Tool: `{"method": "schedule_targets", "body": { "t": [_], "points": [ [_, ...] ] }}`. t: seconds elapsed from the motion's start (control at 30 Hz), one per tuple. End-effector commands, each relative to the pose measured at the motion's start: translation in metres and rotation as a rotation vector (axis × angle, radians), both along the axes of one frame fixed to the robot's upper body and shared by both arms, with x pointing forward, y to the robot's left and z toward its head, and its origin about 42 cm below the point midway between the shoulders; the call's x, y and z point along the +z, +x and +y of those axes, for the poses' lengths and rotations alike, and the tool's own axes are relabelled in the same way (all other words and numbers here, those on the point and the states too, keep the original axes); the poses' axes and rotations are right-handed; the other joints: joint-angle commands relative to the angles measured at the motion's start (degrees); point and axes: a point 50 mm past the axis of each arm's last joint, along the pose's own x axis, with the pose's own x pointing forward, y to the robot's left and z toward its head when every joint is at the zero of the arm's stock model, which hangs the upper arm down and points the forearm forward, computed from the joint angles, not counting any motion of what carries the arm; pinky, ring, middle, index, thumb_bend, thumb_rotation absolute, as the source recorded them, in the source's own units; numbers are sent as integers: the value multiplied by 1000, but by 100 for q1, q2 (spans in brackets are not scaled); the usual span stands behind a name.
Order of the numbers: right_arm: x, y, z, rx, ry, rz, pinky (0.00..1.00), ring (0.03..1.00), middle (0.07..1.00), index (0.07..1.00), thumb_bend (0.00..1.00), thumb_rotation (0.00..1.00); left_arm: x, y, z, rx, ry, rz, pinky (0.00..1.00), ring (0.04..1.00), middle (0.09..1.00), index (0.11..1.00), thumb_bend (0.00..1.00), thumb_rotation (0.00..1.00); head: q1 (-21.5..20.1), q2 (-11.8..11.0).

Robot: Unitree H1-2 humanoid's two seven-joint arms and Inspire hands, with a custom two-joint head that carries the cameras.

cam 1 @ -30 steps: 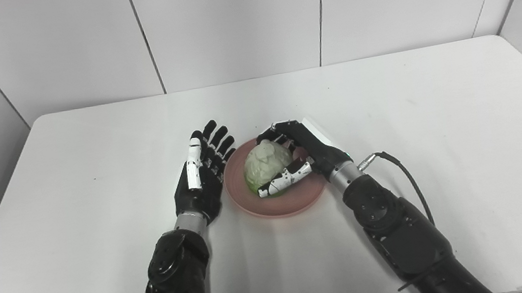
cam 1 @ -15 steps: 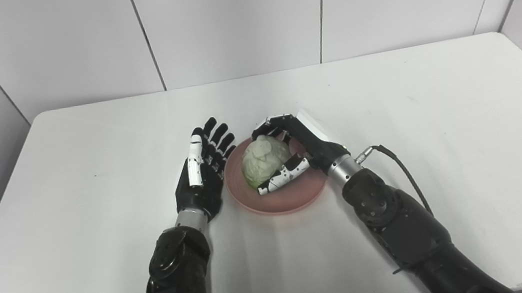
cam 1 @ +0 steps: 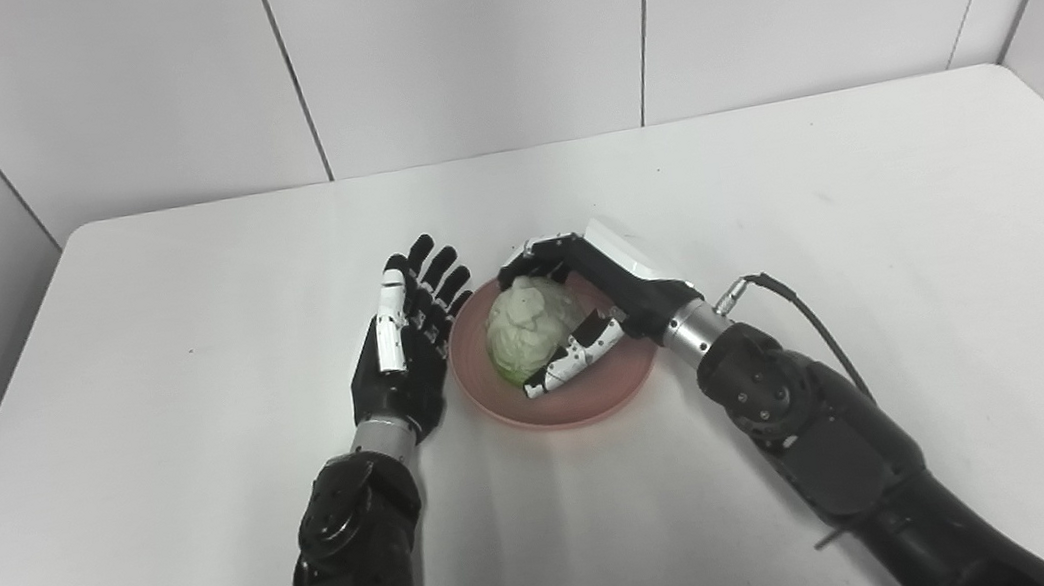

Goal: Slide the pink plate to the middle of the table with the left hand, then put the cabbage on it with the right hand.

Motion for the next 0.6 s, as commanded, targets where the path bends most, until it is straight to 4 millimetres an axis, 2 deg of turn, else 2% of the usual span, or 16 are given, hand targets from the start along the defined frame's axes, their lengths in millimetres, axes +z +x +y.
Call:
{"method": "schedule_targets", "body": {
  "t": [0.0,0.27,0.5,0.57],
  "points": [
    [24,4,3,3,-6,-20,746,824,865,907,996,481,-9,-3,-2,-12,23,65,937,935,937,936,411,1000,21,7],
    [35,-1,1,4,-60,41,772,880,934,980,1000,606,-9,-4,1,-16,4,56,962,946,946,946,405,1000,0,5],
    [44,-4,-2,12,18,20,801,898,951,999,1000,637,-5,-6,4,6,24,42,955,942,945,946,405,1000,-15,-17],
    [48,-6,-3,9,59,3,802,916,981,1000,1000,677,-2,-6,6,21,41,36,947,935,938,938,408,1000,-28,-29]
  ]
}}
